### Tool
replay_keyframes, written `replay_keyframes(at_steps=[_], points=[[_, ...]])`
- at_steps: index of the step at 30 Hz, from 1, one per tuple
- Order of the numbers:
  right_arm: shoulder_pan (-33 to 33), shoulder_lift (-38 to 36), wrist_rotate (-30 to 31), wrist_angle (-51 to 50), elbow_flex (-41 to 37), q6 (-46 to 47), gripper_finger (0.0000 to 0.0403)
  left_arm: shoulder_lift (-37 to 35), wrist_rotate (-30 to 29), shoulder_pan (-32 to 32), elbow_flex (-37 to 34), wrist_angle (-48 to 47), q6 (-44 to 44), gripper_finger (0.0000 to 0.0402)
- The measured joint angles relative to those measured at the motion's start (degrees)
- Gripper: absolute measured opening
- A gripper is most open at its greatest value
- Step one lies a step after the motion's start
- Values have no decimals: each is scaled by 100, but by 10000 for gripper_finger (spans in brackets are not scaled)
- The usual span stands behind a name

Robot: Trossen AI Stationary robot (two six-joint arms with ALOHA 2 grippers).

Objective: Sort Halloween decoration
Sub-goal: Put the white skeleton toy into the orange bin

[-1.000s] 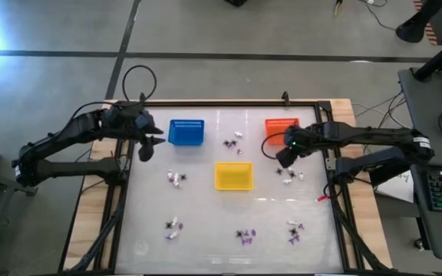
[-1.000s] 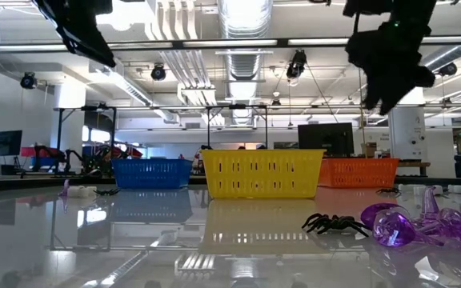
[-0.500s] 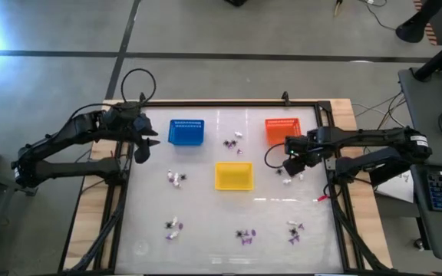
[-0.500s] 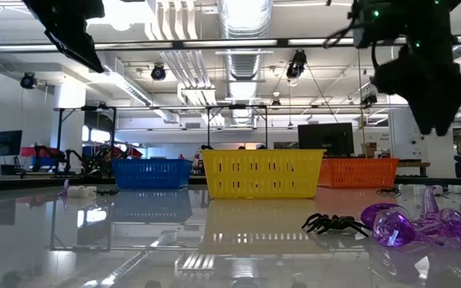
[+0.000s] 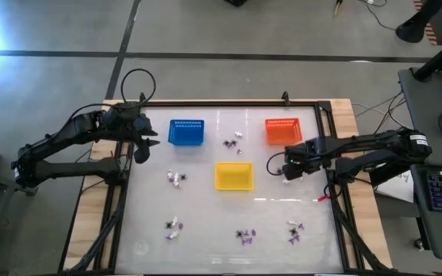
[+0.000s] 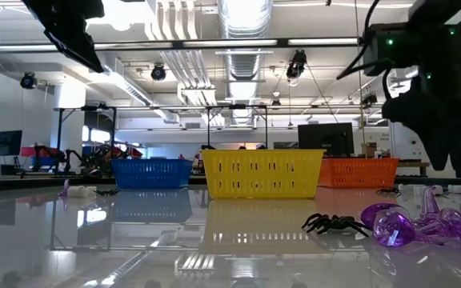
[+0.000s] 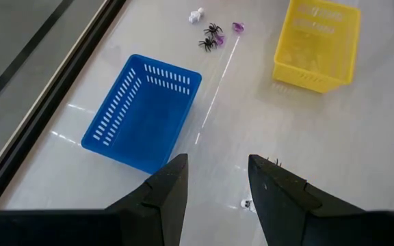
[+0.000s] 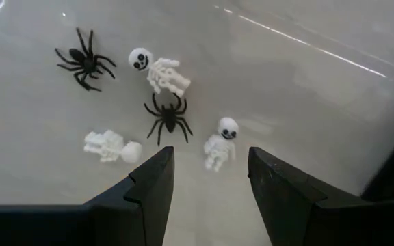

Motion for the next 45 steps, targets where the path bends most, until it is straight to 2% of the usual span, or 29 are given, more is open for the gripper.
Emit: replay_keyframes(at_steps=[15, 19, 30, 37, 45], points=[[13, -3, 3, 847, -833, 566, 175, 0, -4, 0, -2, 0, 10, 137], [13, -6, 2, 870, -875, 666, 148, 0, -19, 0, -2, 2, 12, 137], [13, -16, -20, 849, -830, 673, 21, 0, -42, 0, -2, 4, 12, 137], [13, -72, -16, 721, -674, 615, 15, 2, -39, 0, -2, 4, 12, 137], [13, -80, 167, 460, -156, 470, 11, 7, -39, 0, -2, 7, 12, 137]])
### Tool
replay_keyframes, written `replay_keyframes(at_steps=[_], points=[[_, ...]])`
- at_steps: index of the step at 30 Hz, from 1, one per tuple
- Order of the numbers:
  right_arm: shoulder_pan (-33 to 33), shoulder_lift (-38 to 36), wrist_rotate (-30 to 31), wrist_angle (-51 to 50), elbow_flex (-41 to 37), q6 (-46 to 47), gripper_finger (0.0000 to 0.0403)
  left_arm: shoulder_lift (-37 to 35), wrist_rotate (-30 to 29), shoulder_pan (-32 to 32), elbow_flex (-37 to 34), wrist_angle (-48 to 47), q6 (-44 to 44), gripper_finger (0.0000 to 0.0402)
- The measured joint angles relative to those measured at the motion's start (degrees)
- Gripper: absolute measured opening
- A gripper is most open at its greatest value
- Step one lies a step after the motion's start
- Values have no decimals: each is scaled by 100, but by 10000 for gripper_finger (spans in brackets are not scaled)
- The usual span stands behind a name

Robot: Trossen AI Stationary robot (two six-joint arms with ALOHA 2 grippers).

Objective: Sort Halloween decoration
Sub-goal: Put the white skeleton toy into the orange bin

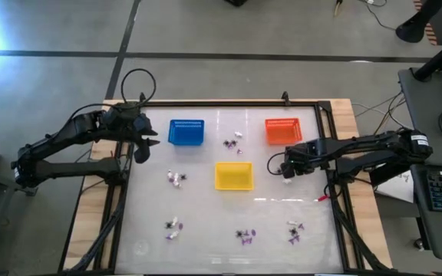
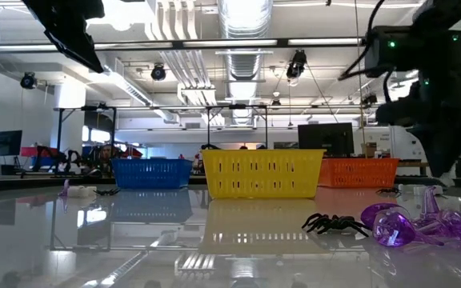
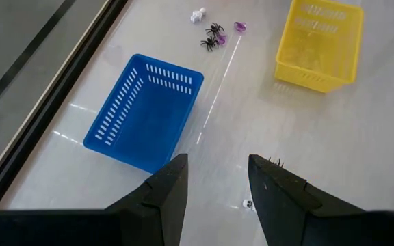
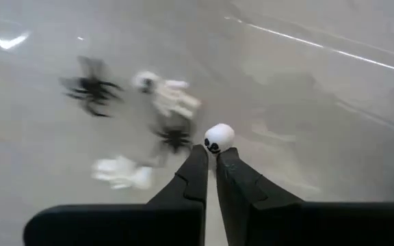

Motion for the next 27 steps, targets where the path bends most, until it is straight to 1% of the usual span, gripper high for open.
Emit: replay_keyframes(at_steps=[2, 7, 12, 16, 21, 24, 27], points=[[0, 0, 25, 6, 154, -45, 11, 0, 0, 0, 0, 0, 0, 137], [-2, -2, 374, 22, 615, -194, 11, 0, 0, 2, 0, 0, 0, 137], [-4, -4, 981, 37, 1099, -286, 11, 0, 0, 0, 0, 0, 0, 137], [-47, -4, 1617, 39, 1405, -453, 11, 0, 0, 0, 0, 0, -7, 137], [-294, -4, 2359, 46, 1629, -665, 11, 0, 2, 1, 0, 0, -123, 137], [-537, -4, 2568, 47, 1641, -830, 12, 0, 1, 1, 0, 0, -168, 137], [-870, 9, 2604, 74, 1537, -1024, 12, 0, 2, 0, 0, 0, -170, 137]])
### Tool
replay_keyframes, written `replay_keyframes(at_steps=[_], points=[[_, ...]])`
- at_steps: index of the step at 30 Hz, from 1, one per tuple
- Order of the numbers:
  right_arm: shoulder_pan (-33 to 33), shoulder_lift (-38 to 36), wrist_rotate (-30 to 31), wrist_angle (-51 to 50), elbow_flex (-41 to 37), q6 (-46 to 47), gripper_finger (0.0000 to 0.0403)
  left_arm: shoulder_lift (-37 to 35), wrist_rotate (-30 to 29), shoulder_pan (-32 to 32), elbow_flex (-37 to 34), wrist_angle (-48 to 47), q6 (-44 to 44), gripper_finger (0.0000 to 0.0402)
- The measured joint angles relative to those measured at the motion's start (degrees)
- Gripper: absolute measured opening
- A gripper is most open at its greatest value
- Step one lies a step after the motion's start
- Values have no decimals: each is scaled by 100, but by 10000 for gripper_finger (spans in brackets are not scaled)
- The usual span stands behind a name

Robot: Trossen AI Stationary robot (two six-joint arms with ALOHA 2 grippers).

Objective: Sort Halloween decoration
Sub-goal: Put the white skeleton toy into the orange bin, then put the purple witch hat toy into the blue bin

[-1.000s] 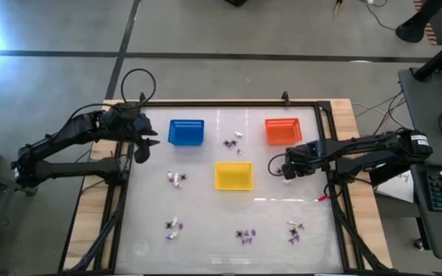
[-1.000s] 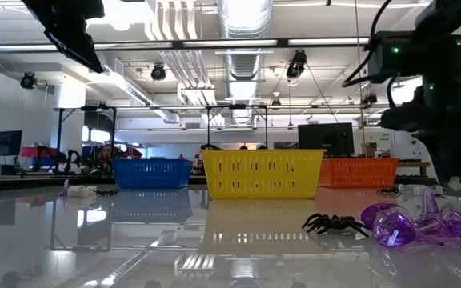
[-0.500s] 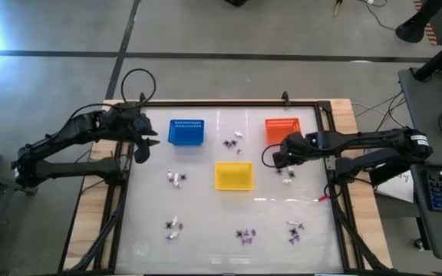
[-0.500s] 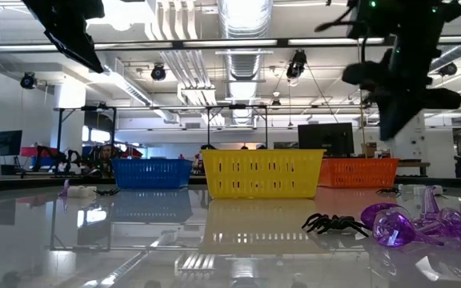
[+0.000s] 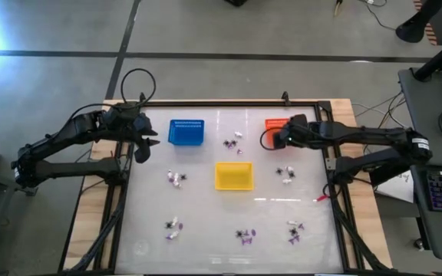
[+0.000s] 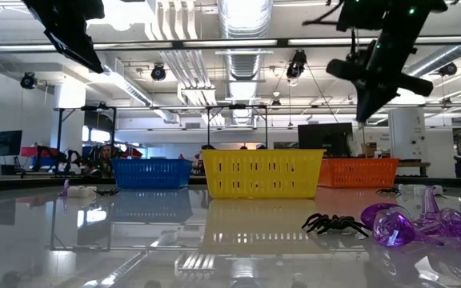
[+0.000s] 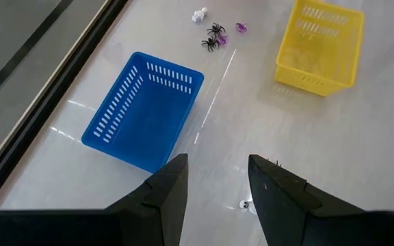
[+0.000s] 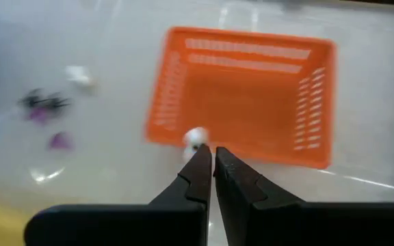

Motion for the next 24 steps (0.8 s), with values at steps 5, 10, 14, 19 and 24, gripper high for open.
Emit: replay_keyframes(at_steps=[5, 10, 14, 19, 24], points=[[-558, 197, -19, 7, -94, -238, 12, 0, -216, 1, 0, 0, -2, 137], [-867, 394, -234, 361, -94, -684, 12, 0, -360, 2, 0, 1, -4, 137], [-949, 410, -402, 679, -94, -932, 13, 0, -383, 0, -1, 2, -5, 137], [-934, 360, -476, 872, 27, -1210, 13, 0, -415, 0, -1, 2, -3, 137], [-931, 362, -883, 877, 343, -1733, 13, 0, -412, 0, -2, 2, -3, 137]])
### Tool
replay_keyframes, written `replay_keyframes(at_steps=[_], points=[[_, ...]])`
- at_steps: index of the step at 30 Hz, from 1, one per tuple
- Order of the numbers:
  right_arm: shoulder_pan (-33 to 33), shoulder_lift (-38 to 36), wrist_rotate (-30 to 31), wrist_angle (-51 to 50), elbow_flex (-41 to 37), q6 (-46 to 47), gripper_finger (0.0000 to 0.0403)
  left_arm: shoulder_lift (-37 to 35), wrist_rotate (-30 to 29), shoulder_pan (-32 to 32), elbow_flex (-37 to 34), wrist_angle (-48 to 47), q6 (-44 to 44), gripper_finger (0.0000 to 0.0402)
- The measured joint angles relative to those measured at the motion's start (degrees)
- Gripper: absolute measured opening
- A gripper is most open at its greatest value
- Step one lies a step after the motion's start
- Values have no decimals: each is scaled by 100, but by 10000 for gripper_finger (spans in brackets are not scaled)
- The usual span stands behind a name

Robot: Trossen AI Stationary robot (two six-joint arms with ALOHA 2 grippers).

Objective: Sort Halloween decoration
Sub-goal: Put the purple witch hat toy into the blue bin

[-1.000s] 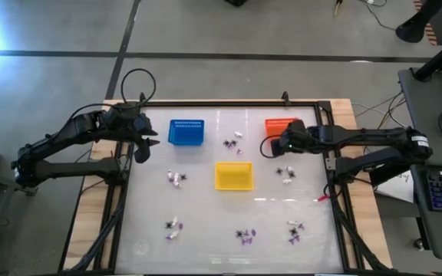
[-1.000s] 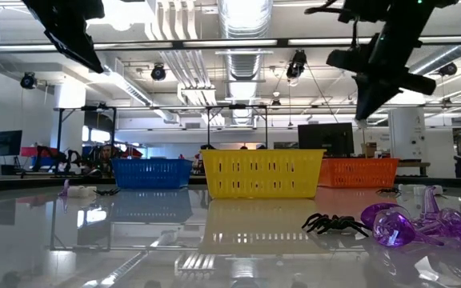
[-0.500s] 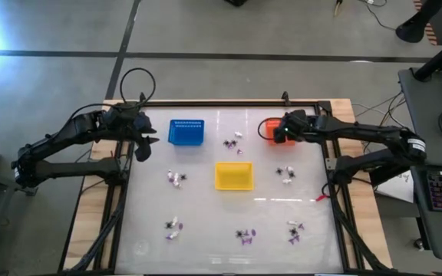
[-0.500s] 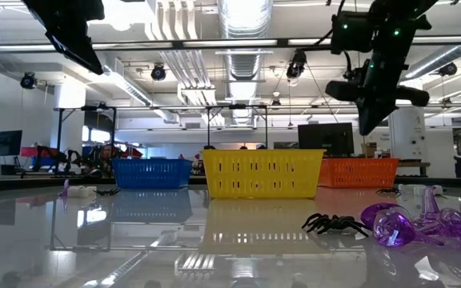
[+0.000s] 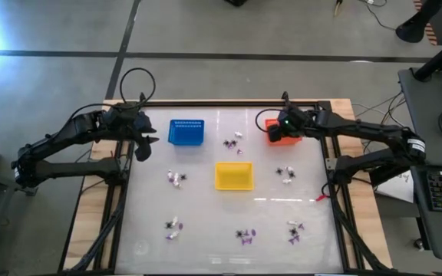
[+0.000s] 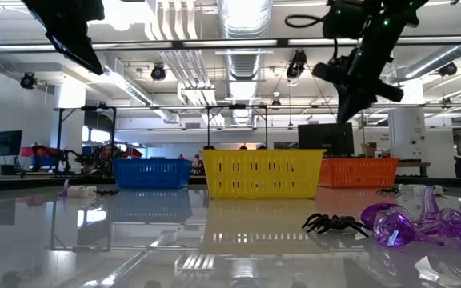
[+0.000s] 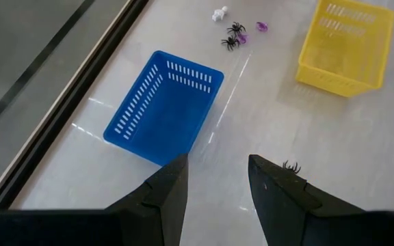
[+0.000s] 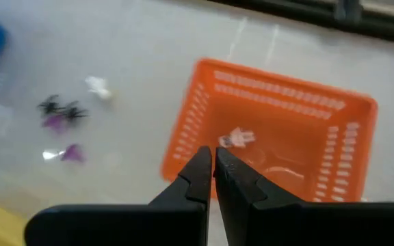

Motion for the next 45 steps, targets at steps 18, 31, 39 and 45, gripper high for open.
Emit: replay_keyframes(at_steps=[18, 31, 39, 45], points=[[-7, 0, 85, 12, 671, -1250, 13, 3, 11, 0, -17, 886, -334, 137], [-7, 9, 69, 15, 667, -1253, 31, 544, 540, -4, -17, 686, -581, 137], [-6, 9, 67, 13, 667, -1247, 49, 867, 1497, -17, -40, 665, -614, 137], [-5, 9, 67, 16, 664, -1248, 48, 1077, 1818, -331, -349, 530, -595, 137]])
